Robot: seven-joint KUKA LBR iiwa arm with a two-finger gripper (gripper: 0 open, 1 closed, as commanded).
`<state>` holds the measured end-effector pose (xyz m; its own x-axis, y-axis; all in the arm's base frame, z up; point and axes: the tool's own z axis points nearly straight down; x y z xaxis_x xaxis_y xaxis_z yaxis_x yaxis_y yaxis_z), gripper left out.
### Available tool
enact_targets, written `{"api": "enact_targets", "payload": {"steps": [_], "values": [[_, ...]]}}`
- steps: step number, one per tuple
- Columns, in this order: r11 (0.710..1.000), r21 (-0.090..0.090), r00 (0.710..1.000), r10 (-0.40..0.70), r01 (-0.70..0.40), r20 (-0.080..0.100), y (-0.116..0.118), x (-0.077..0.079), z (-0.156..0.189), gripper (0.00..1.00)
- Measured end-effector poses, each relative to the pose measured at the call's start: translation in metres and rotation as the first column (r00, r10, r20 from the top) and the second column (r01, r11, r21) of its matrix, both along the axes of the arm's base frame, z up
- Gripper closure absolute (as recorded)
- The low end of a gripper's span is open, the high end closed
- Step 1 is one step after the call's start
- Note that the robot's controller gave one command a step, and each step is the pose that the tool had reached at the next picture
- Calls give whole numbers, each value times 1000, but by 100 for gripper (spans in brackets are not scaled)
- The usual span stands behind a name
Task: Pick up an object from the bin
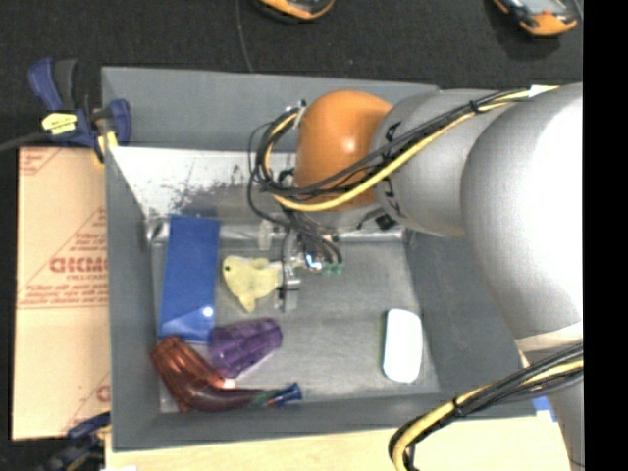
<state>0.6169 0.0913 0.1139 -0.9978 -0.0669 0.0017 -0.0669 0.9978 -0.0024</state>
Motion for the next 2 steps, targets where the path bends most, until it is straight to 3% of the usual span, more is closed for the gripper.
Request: {"api": "enact_targets", "payload": {"steps": [1, 2], "values": [[972, -4, 972, 234, -234, 22, -27, 6, -36, 0], [991, 1, 991, 136, -136, 15, -22, 2, -43, 100]]}}
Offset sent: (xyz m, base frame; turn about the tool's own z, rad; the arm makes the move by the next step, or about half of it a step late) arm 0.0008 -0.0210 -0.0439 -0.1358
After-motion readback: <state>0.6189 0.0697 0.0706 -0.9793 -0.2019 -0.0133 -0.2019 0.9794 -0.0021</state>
